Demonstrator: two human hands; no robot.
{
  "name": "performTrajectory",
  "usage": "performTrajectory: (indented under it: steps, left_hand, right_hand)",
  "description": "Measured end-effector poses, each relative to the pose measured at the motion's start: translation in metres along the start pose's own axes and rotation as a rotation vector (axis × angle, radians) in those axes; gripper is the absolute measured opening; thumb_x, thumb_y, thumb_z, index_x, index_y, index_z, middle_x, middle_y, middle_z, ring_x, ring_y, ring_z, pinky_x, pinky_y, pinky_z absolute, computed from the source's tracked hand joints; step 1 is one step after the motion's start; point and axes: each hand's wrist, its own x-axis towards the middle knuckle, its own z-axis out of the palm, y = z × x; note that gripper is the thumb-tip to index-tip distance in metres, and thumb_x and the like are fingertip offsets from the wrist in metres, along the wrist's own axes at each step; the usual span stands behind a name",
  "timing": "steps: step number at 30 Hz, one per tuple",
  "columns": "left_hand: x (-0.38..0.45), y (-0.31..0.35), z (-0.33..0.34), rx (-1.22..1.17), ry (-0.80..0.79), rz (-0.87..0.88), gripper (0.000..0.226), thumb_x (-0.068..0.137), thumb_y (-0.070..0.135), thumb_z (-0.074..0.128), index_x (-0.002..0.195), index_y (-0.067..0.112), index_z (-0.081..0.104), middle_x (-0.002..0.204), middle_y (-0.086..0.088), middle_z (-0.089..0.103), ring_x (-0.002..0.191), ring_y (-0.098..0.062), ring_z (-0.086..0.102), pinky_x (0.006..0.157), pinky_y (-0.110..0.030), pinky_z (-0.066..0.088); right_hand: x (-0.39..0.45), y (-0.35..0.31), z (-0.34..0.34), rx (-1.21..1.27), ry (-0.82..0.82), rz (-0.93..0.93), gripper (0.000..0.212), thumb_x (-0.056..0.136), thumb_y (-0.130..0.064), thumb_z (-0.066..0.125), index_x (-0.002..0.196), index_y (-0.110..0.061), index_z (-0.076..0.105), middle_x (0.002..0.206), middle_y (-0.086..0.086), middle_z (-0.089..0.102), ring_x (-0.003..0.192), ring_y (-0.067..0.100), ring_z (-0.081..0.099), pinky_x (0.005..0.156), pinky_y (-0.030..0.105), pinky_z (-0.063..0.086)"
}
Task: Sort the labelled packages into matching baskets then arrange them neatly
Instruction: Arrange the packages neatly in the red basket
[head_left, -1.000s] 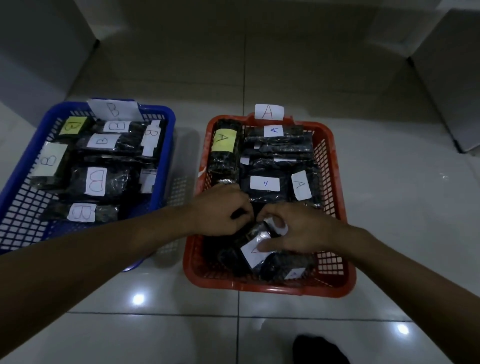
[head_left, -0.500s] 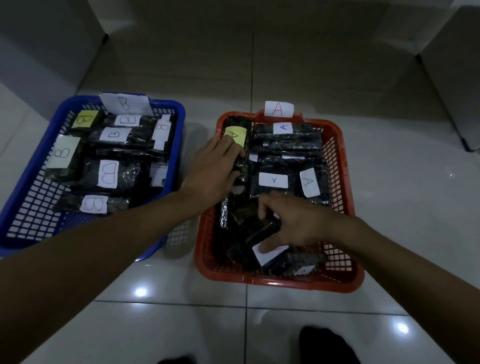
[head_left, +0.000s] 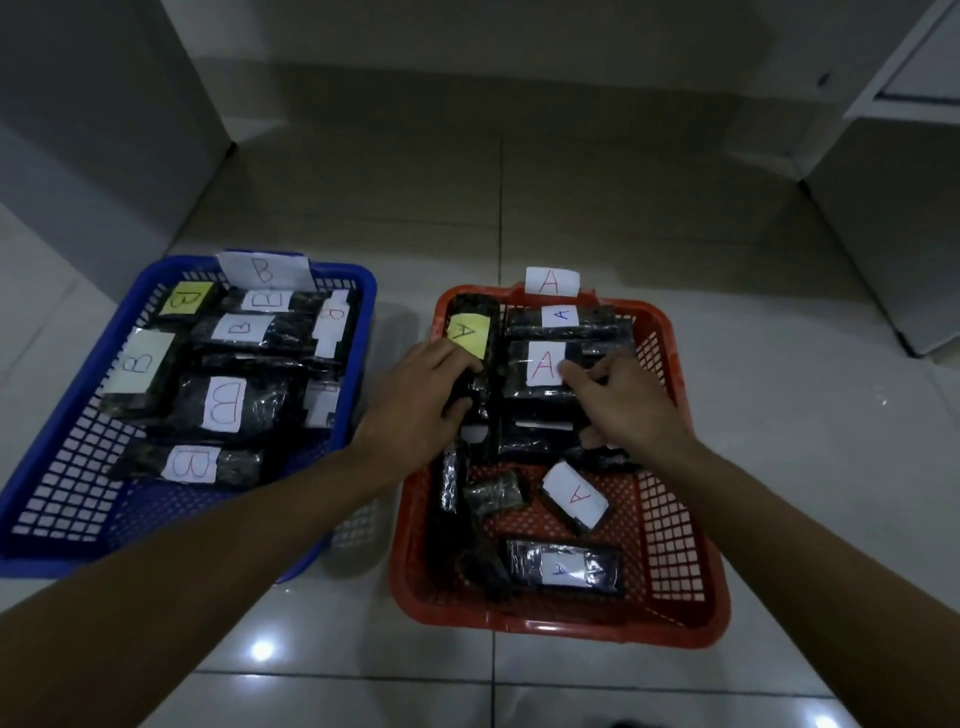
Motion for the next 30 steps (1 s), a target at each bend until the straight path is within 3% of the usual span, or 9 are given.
performTrajectory:
  steps: [3,8,12,14,17,21,23,28,30]
  left_hand:
    - [0.000,-0.001,0.001,0.003,-0.004,0.004,0.034,0.084,0.018,0.067,0.117,0.019,0.056,0.117,0.004,0.054,0.109,-0.016,0.047,0.091,-0.030,0.042]
    - [0.000,-0.001,0.003,-0.008,0.001,-0.007,0.034,0.084,0.019,0.068,0.116,0.021,0.056,0.116,0.006,0.054,0.109,-0.015,0.047,0.091,-0.031,0.044]
    - [0.002,-0.001,0.004,0.024,-0.021,-0.008,0.037,0.083,0.019,0.068,0.118,0.021,0.055,0.118,0.005,0.052,0.111,-0.016,0.046,0.092,-0.032,0.044]
    - [0.002,0.001,0.003,0.052,-0.024,-0.004,0.039,0.082,0.020,0.069,0.119,0.019,0.054,0.118,0.002,0.050,0.113,-0.018,0.045,0.092,-0.032,0.044]
    - [-0.002,0.008,0.004,0.150,-0.020,0.027,0.038,0.079,0.023,0.069,0.114,0.018,0.053,0.114,0.000,0.047,0.108,-0.019,0.044,0.091,-0.036,0.044]
    - [-0.006,0.020,0.007,0.212,-0.048,0.130,0.035,0.080,0.029,0.066,0.110,0.019,0.052,0.111,-0.001,0.048,0.103,-0.020,0.044,0.089,-0.039,0.044]
    - [-0.003,0.027,0.008,0.238,-0.051,0.162,0.039,0.081,0.032,0.064,0.115,0.020,0.051,0.115,-0.001,0.049,0.106,-0.020,0.045,0.091,-0.038,0.043]
    - [0.008,0.037,0.005,0.256,-0.053,0.173,0.040,0.085,0.037,0.055,0.120,0.020,0.050,0.120,0.000,0.048,0.111,-0.020,0.045,0.095,-0.041,0.041]
    - [0.010,0.035,0.006,0.270,-0.060,0.140,0.040,0.084,0.038,0.056,0.120,0.020,0.050,0.122,-0.001,0.048,0.113,-0.021,0.045,0.097,-0.041,0.039]
  right_hand:
    - [0.006,0.008,0.009,-0.201,0.091,-0.113,0.038,0.099,-0.050,0.046,0.104,-0.013,0.055,0.076,0.003,0.071,0.055,0.016,0.069,0.066,0.037,0.060]
    - [0.016,0.012,0.014,-0.139,0.080,-0.154,0.036,0.099,-0.048,0.047,0.105,-0.014,0.056,0.075,0.001,0.070,0.050,0.011,0.068,0.058,0.032,0.059]
    - [0.015,0.010,0.009,-0.263,0.132,-0.215,0.042,0.097,-0.054,0.047,0.108,-0.015,0.060,0.086,-0.001,0.070,0.069,0.013,0.067,0.067,0.032,0.057]
    - [0.003,0.005,0.001,-0.343,0.169,-0.243,0.042,0.095,-0.058,0.048,0.102,-0.018,0.058,0.086,-0.004,0.066,0.074,0.011,0.063,0.061,0.027,0.049]
    - [-0.027,0.002,-0.009,-0.537,0.019,-0.262,0.045,0.086,-0.067,0.055,0.087,-0.021,0.056,0.084,-0.005,0.064,0.075,0.011,0.061,0.060,0.026,0.046]
    - [-0.056,0.020,0.007,-0.856,-0.210,-0.245,0.056,0.078,-0.057,0.071,0.115,-0.020,0.051,0.107,0.002,0.062,0.096,0.021,0.062,0.079,0.032,0.052]
    - [-0.062,0.030,0.016,-0.834,-0.178,-0.278,0.059,0.080,-0.047,0.070,0.126,-0.019,0.045,0.113,0.004,0.063,0.100,0.023,0.063,0.078,0.032,0.051]
    - [-0.056,0.025,-0.019,-0.366,-0.027,-0.190,0.051,0.082,-0.047,0.072,0.116,-0.021,0.044,0.095,-0.002,0.058,0.081,0.017,0.063,0.066,0.029,0.055]
    - [-0.039,0.020,-0.036,-0.307,0.092,-0.193,0.049,0.085,-0.049,0.068,0.117,-0.020,0.044,0.093,-0.005,0.058,0.076,0.012,0.060,0.059,0.022,0.048]
